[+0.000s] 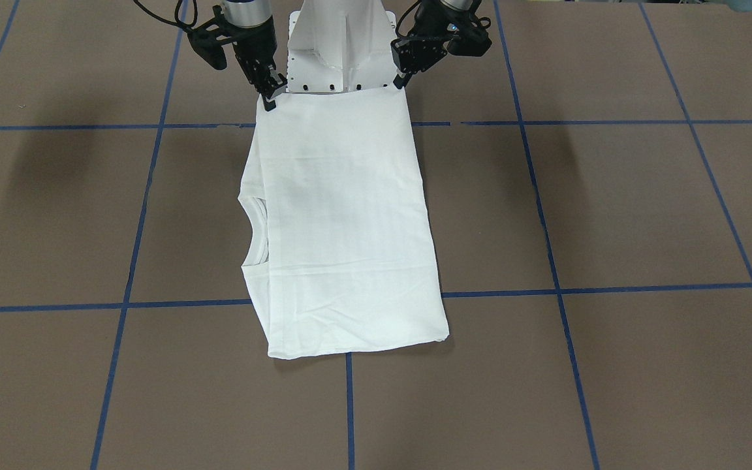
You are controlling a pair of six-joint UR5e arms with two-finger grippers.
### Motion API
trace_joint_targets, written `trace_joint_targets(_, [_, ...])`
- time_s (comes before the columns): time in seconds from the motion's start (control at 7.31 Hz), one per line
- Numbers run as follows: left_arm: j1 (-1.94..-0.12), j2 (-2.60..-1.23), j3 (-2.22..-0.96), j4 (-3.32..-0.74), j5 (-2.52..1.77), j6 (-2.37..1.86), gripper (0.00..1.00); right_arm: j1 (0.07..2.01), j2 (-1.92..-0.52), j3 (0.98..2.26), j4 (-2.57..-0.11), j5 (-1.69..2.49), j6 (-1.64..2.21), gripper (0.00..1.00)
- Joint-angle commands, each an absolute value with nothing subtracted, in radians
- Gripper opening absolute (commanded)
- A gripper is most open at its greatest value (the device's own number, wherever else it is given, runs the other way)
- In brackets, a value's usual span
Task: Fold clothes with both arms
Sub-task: 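Lift the near shirt edge with both grippers and fold it away from the robot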
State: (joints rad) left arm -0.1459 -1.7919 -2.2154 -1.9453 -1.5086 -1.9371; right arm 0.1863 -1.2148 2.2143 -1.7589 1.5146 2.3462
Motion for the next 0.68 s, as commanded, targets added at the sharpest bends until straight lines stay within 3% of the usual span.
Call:
trace_joint_targets(0.0, [-0.254, -1.907, -2.197, -1.908, -1.516, -1.746, 0.00, 0.324, -1.148, 2.220, -1.786, 1.538, 2.277, 0.00])
trace_joint_targets(0.27, [-0.436, -2.004, -2.058, -1.908, -1.632, -1.599, 0.00, 0.522, -1.051, 2.084, -1.769, 1.703, 2.133, 0.00])
trace_joint_targets(0.55, [-0.547, -2.048, -1.963, -1.922, -1.643, -1.510, 0.00, 0.601, -1.009, 1.892, -1.603, 1.732, 2.079, 0.00])
